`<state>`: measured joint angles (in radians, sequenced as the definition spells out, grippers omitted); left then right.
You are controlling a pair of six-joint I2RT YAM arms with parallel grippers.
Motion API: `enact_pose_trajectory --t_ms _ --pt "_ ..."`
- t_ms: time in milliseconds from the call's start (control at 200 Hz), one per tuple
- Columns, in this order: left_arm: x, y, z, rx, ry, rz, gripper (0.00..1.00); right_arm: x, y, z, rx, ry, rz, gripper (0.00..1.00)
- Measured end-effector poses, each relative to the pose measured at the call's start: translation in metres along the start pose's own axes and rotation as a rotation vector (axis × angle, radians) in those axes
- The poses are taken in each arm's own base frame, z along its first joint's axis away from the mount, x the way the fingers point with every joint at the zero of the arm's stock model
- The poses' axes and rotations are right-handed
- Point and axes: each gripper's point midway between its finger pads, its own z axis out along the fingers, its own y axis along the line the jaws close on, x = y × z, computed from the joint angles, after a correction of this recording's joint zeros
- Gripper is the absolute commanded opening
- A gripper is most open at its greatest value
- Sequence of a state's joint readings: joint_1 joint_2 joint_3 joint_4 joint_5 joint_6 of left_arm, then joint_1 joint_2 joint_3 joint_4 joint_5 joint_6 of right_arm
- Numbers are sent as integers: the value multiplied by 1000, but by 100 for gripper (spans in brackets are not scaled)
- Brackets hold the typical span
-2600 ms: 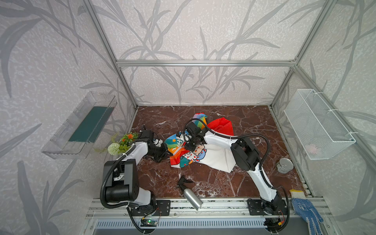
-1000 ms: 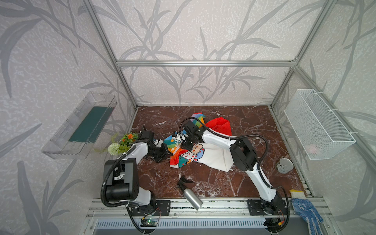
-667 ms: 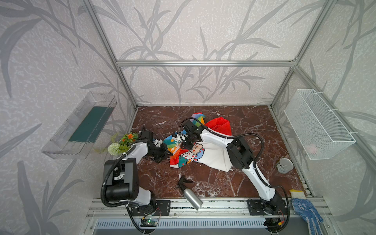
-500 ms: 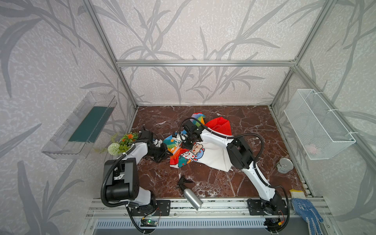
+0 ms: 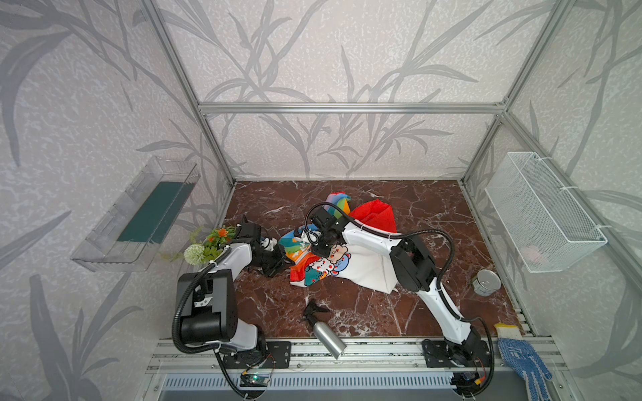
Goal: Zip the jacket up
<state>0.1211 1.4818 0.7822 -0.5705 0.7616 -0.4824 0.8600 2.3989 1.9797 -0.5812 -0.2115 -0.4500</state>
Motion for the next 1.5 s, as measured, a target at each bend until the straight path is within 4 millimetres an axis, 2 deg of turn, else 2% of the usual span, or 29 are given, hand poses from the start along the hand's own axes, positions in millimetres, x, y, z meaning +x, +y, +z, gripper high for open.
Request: enact_pose_trajectory --t_ms 215,485,655,820,920,1195,1345,1505 --pt "2 3 2 -2 5 -5 0 -1 2 -5 45 21 -17 7" --pt "0 5 -2 -6 -11 -16 0 -1 -12 -27 139 62 -77 8" --pt "-7 3 -15 0 -73 -9 0 5 -20 -32 167 95 -99 8" --pt "-20 10 -33 12 -143 -44 0 7 -27 -37 177 108 -111 8" --pt "-22 12 -41 18 -167 -58 0 -1 -32 -44 191 95 -123 8" --pt "-26 -1 -71 73 -260 -45 0 -29 -50 -73 254 41 -146 7" --pt "-31 -10 -86 108 -304 -43 0 -20 -64 -79 277 62 -130 7" --pt "-33 -17 -92 140 -309 -47 0 -10 -80 -89 308 85 -123 7"
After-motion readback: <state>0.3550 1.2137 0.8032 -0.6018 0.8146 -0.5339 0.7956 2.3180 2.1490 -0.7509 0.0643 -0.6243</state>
